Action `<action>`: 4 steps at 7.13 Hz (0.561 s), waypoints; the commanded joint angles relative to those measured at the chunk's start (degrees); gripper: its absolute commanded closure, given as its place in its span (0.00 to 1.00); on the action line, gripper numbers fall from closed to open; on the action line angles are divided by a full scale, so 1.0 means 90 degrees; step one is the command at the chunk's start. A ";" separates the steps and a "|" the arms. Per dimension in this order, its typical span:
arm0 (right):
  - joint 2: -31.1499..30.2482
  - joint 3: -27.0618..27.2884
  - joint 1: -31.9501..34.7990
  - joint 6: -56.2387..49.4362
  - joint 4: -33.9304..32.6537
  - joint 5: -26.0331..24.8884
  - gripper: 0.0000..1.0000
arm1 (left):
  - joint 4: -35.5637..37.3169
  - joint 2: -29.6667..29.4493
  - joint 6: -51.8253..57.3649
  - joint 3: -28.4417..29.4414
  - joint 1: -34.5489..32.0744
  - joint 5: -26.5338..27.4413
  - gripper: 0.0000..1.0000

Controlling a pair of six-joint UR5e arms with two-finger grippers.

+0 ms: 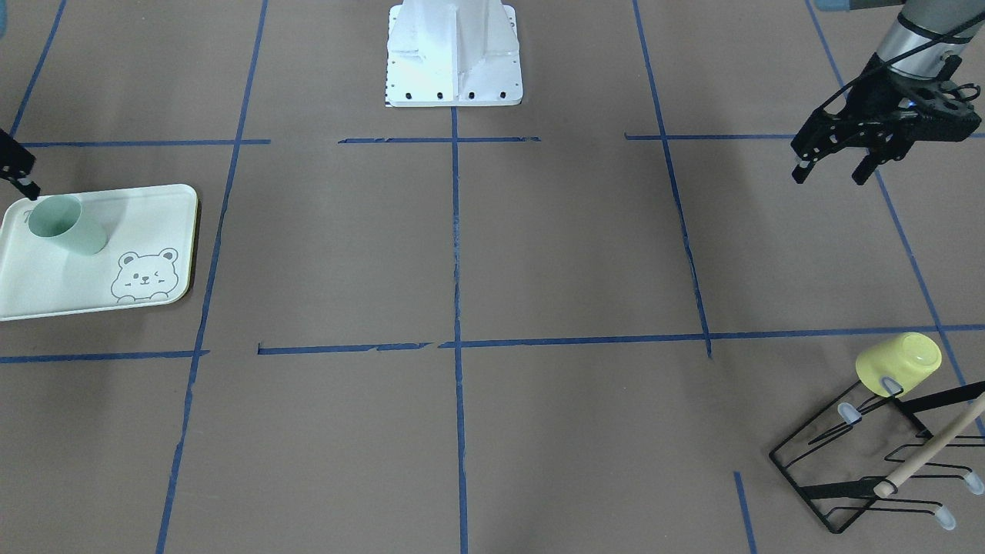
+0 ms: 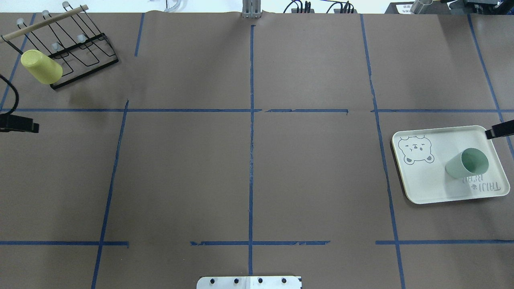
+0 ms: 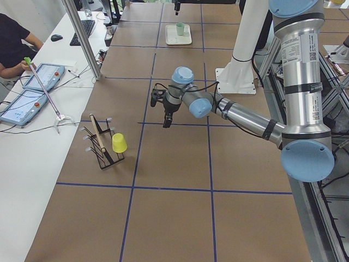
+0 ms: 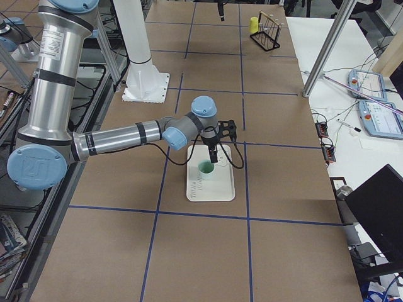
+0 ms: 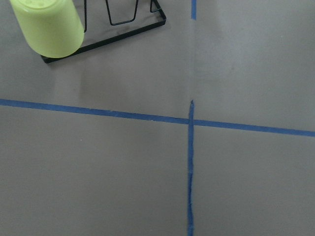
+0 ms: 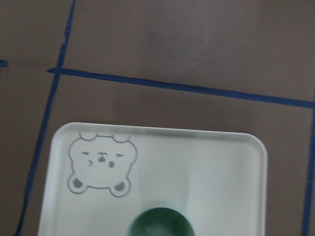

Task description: Left arm grabs green cup and hands to right arm on tray

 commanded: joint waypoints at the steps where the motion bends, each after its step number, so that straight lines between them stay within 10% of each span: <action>1: -0.0450 0.0022 0.1118 -0.2252 -0.1274 0.0062 0.00 | 0.0087 0.0855 0.2723 0.0094 -0.1414 -0.1037 0.00; 4: -0.1330 -0.0143 0.1844 -0.3496 -0.1395 0.0403 0.00 | 0.3114 0.0732 0.6734 0.0173 -0.3675 -0.1923 0.00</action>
